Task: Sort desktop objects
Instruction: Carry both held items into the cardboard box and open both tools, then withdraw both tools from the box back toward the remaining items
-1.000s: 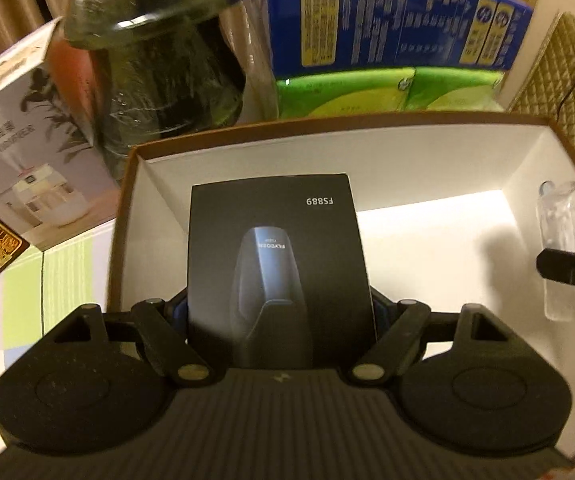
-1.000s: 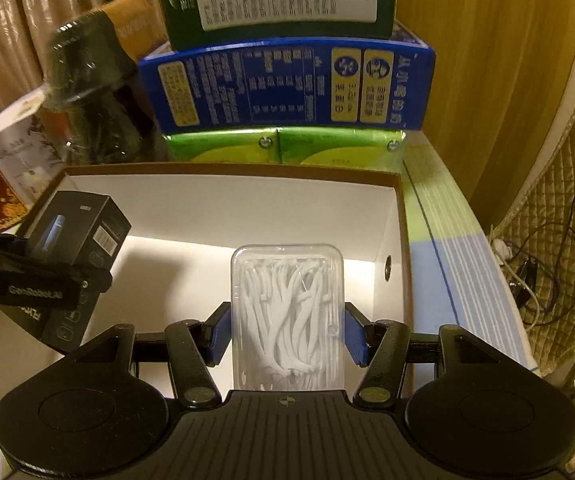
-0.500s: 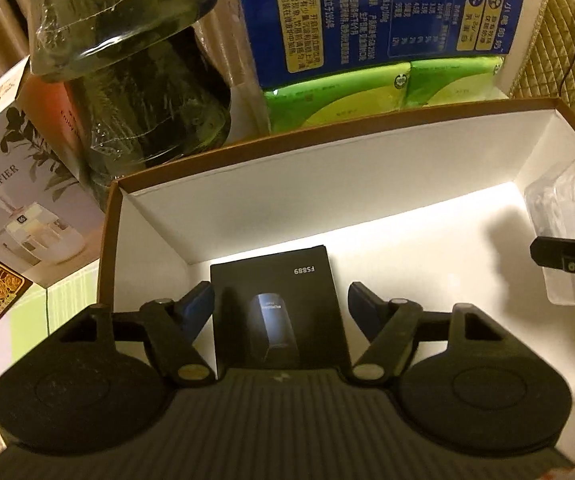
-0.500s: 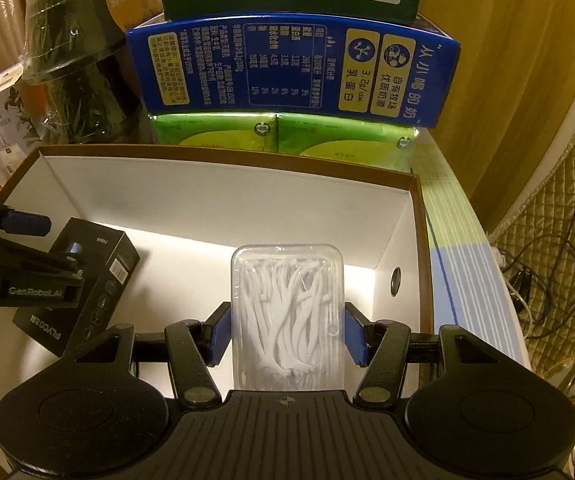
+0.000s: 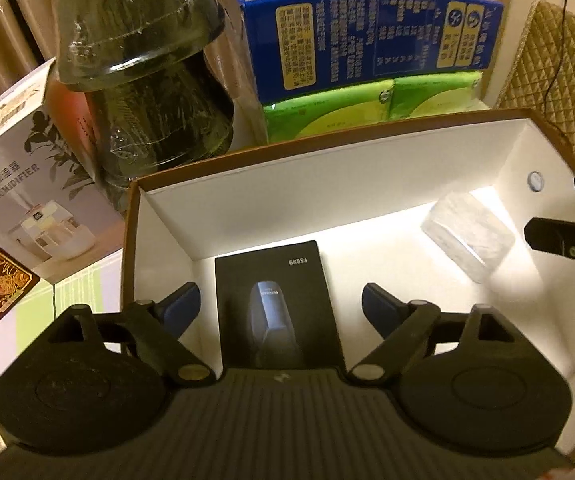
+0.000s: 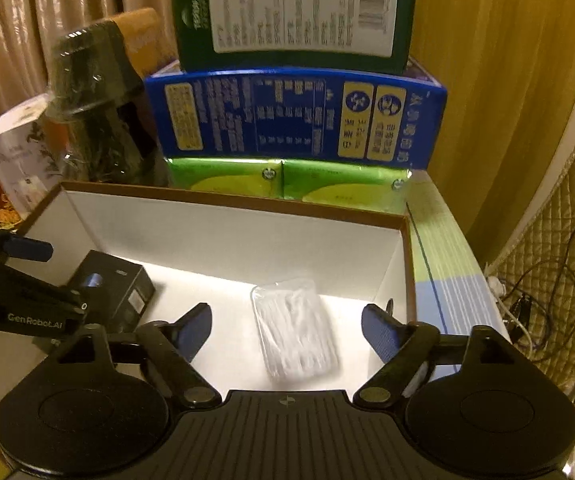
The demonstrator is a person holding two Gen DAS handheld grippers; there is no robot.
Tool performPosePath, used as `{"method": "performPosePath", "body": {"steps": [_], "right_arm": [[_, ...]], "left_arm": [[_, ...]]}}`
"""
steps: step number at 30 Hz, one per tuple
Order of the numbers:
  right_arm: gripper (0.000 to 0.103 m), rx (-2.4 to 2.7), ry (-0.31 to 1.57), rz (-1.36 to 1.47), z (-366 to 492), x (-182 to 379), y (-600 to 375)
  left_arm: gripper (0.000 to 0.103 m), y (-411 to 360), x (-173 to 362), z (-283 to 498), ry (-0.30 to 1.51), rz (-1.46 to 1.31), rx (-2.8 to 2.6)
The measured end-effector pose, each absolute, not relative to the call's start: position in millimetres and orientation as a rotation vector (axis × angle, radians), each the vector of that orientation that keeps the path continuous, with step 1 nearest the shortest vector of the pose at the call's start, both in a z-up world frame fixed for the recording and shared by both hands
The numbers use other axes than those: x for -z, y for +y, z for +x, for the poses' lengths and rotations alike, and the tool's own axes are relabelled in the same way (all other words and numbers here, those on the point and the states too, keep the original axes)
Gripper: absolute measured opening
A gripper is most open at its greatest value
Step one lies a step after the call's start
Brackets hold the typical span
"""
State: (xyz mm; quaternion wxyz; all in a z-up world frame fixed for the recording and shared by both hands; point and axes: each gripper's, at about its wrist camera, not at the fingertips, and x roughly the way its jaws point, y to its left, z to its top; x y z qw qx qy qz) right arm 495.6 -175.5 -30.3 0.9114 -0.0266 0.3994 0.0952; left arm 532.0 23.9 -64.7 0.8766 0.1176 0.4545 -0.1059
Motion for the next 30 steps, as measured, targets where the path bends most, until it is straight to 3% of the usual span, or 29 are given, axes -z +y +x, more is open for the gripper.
{"method": "performPosePath", "body": {"steps": [12, 30], "right_arm": [[0.098, -0.260, 0.786, 0.020, 423, 4, -184], [0.101, -0.326, 0.695, 0.027, 313, -34, -205]], "left_arm": [[0.095, 51, 29, 465, 0.905, 0.170, 0.200], [0.097, 60, -18, 324, 0.860, 0.042, 0.088]]}}
